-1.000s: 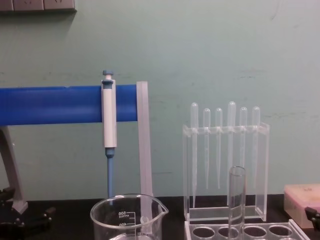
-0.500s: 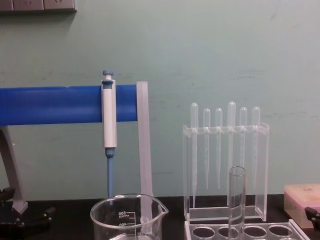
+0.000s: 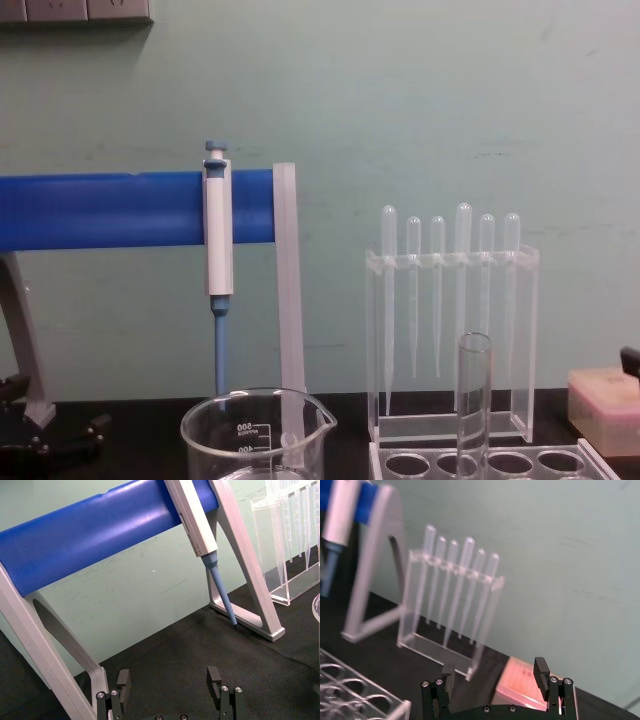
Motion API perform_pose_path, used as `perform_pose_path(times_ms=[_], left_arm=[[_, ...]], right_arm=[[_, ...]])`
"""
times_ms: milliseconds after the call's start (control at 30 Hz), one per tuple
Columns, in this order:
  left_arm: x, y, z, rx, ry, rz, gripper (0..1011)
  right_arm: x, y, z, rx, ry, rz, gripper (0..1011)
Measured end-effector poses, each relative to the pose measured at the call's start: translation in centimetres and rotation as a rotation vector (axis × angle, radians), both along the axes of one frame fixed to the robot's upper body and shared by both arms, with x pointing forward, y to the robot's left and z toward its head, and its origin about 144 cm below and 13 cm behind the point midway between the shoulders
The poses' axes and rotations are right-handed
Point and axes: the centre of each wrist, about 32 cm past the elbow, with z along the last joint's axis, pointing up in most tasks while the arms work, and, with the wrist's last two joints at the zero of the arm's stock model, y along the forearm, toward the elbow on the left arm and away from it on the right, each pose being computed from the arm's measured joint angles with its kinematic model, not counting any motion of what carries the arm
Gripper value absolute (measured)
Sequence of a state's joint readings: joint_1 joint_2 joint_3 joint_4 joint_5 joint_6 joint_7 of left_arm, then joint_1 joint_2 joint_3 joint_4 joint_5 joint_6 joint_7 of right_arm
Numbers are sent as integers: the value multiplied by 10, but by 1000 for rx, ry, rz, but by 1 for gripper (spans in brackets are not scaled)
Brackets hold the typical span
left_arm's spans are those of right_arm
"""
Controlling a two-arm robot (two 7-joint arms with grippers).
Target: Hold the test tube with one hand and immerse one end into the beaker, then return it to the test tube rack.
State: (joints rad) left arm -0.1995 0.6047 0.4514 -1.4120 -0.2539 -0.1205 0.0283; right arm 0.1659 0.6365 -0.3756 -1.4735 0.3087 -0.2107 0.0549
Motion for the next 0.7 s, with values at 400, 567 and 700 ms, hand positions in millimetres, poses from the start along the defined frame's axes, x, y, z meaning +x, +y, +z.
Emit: perform_pose_path(times_ms=[400, 567, 700], left_arm=[[0, 0, 0, 0, 0, 0, 1000], [0, 0, 0, 0, 0, 0, 1000], [0, 0, 0, 0, 0, 0, 1000]], right_arm=[[-16, -26, 17, 4, 65, 370, 1003], [-18, -30, 23, -46, 120, 541, 1003], [-16, -24, 26, -62, 135, 621, 1003]])
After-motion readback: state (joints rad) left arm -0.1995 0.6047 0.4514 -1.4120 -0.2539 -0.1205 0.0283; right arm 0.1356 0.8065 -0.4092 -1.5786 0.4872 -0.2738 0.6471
